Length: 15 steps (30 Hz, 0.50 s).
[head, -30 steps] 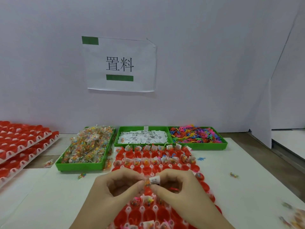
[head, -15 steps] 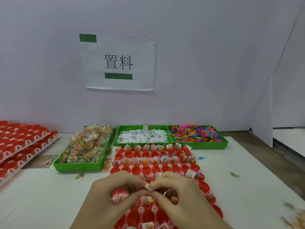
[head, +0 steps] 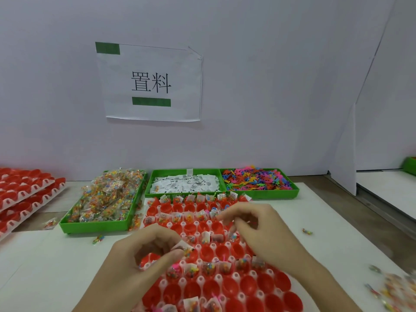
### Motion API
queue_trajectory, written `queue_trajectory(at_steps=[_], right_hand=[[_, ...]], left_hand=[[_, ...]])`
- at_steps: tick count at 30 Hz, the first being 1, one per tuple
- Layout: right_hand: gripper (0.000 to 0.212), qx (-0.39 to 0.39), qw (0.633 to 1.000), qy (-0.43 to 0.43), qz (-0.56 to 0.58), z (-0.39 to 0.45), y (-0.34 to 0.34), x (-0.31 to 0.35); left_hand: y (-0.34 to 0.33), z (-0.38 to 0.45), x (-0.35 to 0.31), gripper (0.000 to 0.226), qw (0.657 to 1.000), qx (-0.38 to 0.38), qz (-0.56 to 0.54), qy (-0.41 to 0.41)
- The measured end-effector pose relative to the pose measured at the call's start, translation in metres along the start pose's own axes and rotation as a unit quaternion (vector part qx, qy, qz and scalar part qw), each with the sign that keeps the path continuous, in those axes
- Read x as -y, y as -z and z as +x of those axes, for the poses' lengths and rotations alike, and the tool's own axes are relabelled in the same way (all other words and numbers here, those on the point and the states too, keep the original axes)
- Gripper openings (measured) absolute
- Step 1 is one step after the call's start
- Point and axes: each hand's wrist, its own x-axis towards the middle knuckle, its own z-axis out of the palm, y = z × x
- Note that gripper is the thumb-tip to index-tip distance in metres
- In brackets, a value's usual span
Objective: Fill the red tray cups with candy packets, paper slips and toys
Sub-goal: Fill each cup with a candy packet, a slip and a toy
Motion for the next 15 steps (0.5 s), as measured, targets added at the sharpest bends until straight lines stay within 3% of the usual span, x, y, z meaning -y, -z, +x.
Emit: queue_trajectory(at_steps=[3, 10, 15], right_hand=[[0.043, -0.058, 0.995, -0.042, -0.069, 0.042, 0.015, -0.020], [0.024, -0.078, 0.951, -0.097, -0.283, 0.142, 0.049, -0.093], [0.024, 0.039, 0.912, -0.080, -0.400, 0.171, 0.053, -0.120]], left_hand=[[0.002, 0.001, 0.001, 0.014, 1.000, -0.010, 0.001, 0.005], [0.005, 0.002, 0.007, 0.017, 0.999, -0.021, 0.032, -0.004], [0.008, 0.004, 0.010, 0.016, 0.999, -0.022, 0.035, -0.007]])
